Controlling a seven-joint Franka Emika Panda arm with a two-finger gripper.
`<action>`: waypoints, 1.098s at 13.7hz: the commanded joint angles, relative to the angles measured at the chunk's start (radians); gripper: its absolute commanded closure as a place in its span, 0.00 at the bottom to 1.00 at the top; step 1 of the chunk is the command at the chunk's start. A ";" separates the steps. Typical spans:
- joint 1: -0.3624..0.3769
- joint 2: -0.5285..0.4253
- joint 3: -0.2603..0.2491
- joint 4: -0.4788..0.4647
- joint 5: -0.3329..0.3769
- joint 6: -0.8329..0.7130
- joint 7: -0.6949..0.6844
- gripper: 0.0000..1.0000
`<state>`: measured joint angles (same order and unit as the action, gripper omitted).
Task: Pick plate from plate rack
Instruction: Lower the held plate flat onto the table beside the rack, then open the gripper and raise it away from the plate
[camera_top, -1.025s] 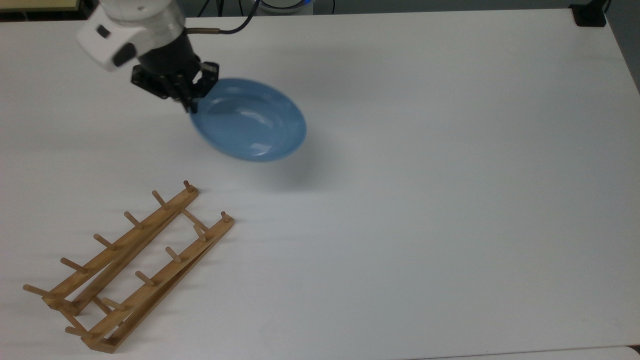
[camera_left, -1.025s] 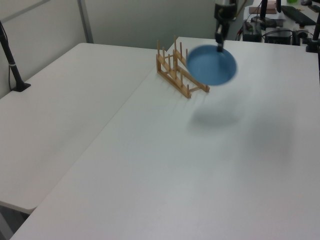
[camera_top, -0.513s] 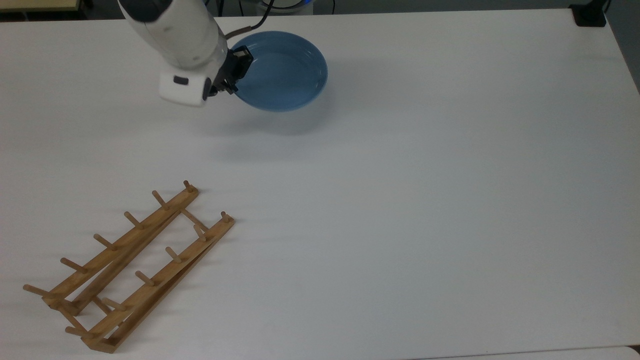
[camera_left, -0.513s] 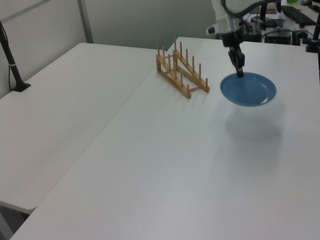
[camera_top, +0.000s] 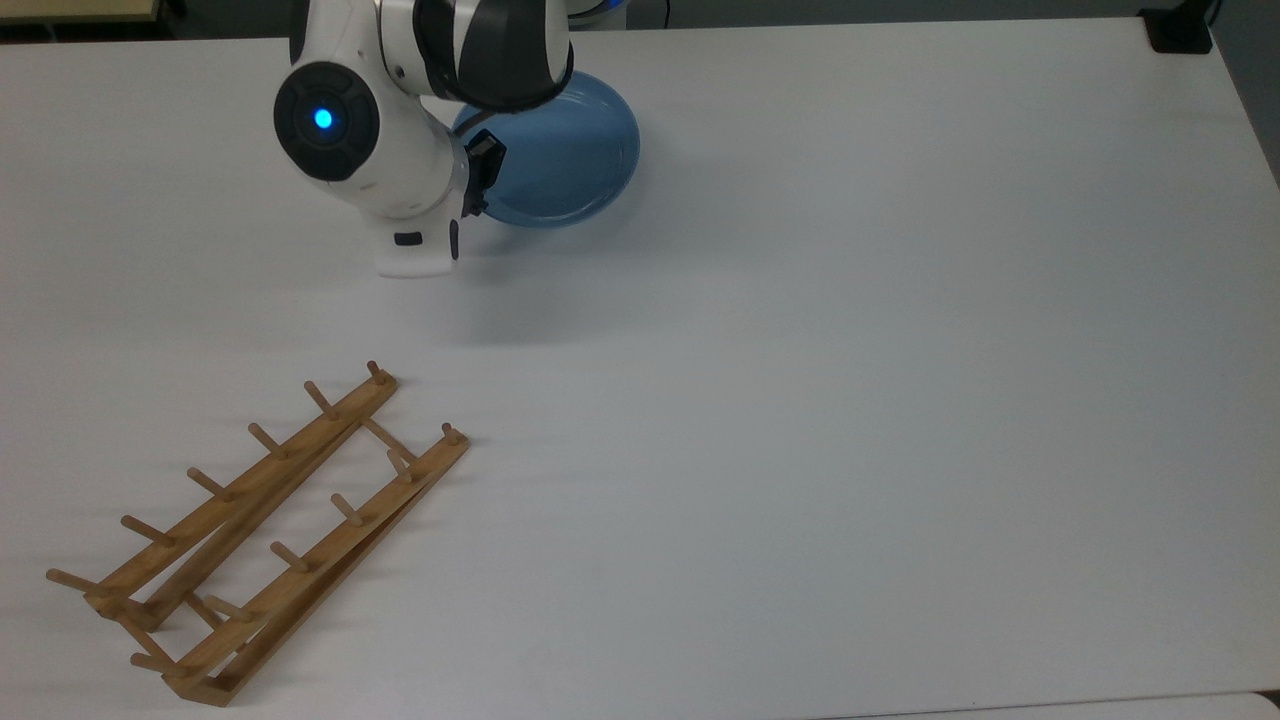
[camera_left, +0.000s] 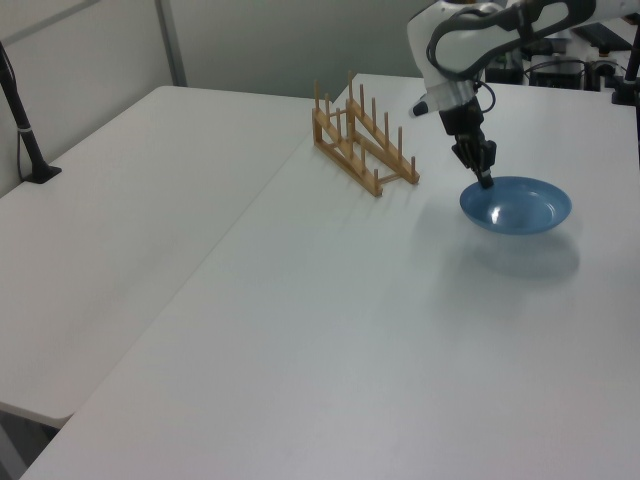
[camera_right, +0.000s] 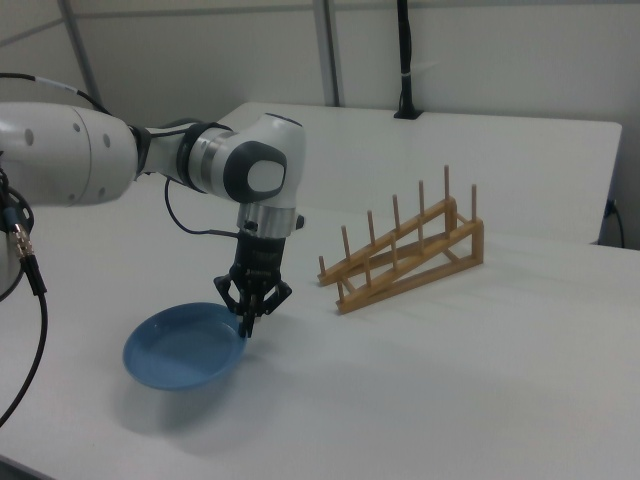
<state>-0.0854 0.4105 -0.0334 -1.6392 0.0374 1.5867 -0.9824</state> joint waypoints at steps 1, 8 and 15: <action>0.015 0.013 -0.010 -0.024 -0.013 0.067 -0.065 0.97; 0.056 0.027 -0.006 0.002 -0.125 0.182 0.074 0.71; 0.049 -0.099 -0.017 0.039 -0.123 0.098 0.284 0.00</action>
<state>-0.0451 0.4044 -0.0400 -1.5824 -0.0731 1.7267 -0.7975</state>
